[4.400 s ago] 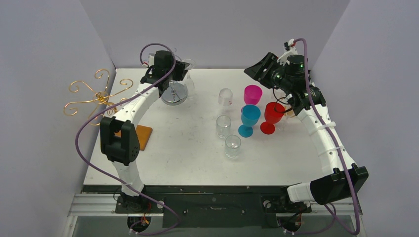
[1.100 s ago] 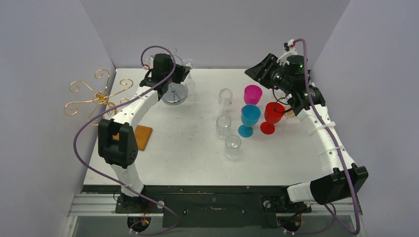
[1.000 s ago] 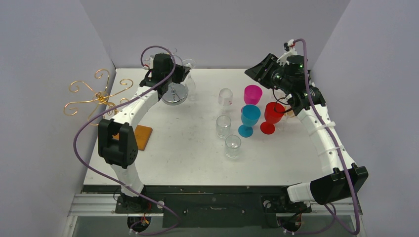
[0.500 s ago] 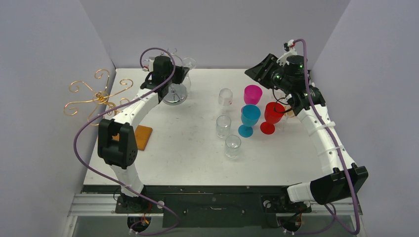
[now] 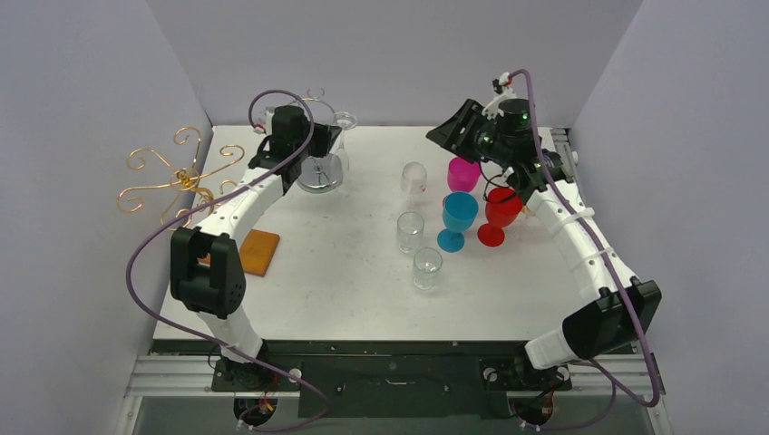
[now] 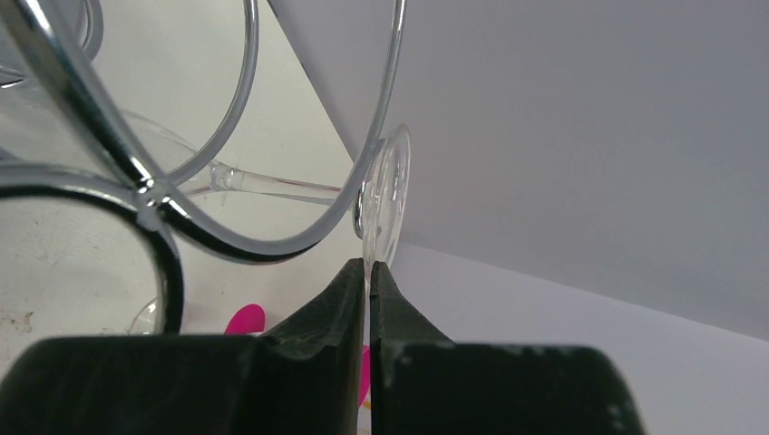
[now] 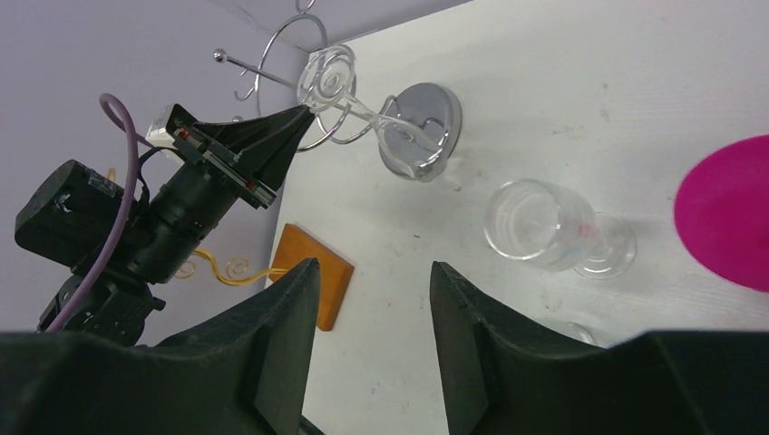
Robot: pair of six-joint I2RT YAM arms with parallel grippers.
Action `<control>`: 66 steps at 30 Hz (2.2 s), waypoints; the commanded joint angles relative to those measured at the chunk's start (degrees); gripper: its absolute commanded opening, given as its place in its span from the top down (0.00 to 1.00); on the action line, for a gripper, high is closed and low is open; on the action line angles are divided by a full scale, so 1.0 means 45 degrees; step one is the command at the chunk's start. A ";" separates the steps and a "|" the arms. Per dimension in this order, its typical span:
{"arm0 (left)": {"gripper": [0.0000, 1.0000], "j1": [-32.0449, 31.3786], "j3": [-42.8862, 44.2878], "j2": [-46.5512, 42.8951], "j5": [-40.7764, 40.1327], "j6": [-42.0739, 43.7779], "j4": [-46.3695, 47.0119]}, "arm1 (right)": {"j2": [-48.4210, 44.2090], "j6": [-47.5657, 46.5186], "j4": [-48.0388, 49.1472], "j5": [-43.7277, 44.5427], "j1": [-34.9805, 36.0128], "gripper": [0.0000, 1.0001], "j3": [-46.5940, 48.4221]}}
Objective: Take the wine glass off the wine glass rack
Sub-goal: Pick up the wine glass from the wine rack.
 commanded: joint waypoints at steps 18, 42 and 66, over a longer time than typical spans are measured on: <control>1.00 0.0529 -0.0842 -0.1045 0.1816 -0.0390 0.1960 | 0.6133 0.3280 0.4690 -0.0846 0.2059 0.50 0.4026; 1.00 0.0783 -0.1085 -0.1003 0.2216 -0.0435 0.2119 | 1.0152 0.4205 0.4380 -0.0300 0.2414 0.62 0.8037; 1.00 0.0800 -0.0750 -0.0566 0.2853 -0.0463 0.2507 | 1.0715 0.5924 0.6083 -0.1445 0.2424 0.90 0.8224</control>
